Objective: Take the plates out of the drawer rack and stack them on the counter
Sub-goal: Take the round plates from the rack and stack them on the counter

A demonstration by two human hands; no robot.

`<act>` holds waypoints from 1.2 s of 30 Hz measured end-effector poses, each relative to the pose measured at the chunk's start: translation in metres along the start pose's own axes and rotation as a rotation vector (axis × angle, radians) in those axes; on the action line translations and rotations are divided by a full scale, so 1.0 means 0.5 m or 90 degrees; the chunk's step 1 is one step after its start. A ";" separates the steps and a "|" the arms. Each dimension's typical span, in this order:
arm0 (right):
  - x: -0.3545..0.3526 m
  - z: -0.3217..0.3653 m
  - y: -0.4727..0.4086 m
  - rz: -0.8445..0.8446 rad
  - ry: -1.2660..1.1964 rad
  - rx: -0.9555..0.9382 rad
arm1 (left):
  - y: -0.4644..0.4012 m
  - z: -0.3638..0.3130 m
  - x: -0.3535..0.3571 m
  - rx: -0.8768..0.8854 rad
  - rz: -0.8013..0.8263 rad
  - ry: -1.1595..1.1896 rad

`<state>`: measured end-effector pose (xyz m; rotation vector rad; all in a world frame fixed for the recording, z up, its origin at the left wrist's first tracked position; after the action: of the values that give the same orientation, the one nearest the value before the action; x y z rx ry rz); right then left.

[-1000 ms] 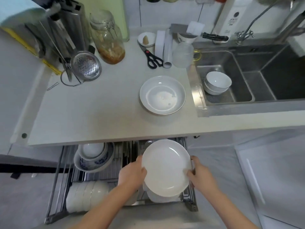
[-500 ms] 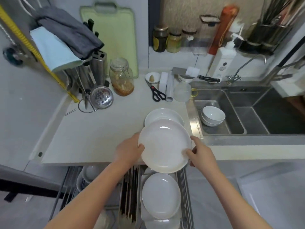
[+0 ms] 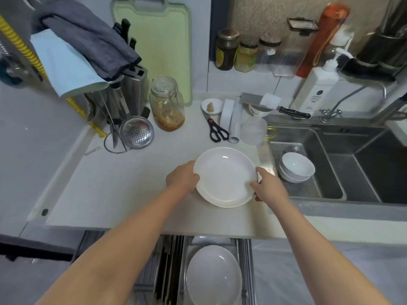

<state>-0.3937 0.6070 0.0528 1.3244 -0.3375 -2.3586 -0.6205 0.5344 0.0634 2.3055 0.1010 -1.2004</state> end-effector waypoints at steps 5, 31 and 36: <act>0.007 -0.012 -0.049 0.002 0.007 0.005 | -0.050 0.002 0.013 -0.021 0.023 0.014; 0.052 -0.036 -0.042 -0.019 0.091 -0.024 | -0.065 0.042 0.073 -0.042 0.016 -0.047; 0.069 -0.038 0.011 -0.021 0.068 -0.023 | -0.012 0.068 0.095 -0.021 -0.018 -0.032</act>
<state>-0.3921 0.5856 0.0190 1.4417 -0.2425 -2.2986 -0.6188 0.5148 0.0078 2.2503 0.1348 -1.2603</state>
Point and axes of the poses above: each hand's wrist, its own y-axis away from the middle knuckle, its own x-axis out of the palm, z = x × y, the point moved 1 cm from there along -y, towards the middle knuckle, and after that the axes turned 6 degrees about z, right-handed, at the moved point
